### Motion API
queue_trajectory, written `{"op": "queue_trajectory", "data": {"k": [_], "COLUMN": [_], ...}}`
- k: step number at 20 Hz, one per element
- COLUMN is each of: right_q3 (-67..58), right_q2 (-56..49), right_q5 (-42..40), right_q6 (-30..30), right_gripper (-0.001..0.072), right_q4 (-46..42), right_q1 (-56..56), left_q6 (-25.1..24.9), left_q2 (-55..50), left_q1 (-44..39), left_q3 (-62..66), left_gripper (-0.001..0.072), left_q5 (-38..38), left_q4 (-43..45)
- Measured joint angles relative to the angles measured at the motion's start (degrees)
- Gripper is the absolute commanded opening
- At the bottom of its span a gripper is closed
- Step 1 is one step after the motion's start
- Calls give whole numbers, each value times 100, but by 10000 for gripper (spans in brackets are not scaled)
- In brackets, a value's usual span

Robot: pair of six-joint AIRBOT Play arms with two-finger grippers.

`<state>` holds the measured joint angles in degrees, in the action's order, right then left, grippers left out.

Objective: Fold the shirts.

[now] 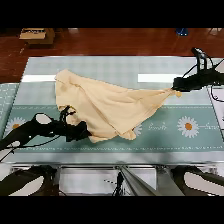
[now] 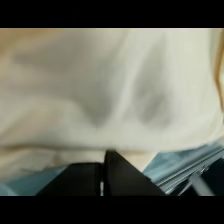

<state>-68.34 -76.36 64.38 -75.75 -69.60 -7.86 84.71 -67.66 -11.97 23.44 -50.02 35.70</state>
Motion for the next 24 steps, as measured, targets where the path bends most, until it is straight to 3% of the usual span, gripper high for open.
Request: {"op": "queue_trajectory", "data": {"k": [3,9,17,24], "right_q3": [-2,2,-92,-507], "right_q2": [0,297,2317,4127], "right_q5": [9,22,37,-254], "right_q6": [2,2,-179,-1147], "right_gripper": [20,20,20,20], "right_q4": [0,-20,-258,-339], "right_q1": [0,0,2,2], "left_q6": [-424,-1397,-1626,-1598], "left_q2": [-13,1084,2979,3471], "left_q1": [-9,243,2356,3342], "left_q3": [201,1585,4319,5711], "left_gripper": [16,15,16,15], "left_q5": [177,-820,-1193,-2041], "left_q4": [-166,-575,-560,-232]}}
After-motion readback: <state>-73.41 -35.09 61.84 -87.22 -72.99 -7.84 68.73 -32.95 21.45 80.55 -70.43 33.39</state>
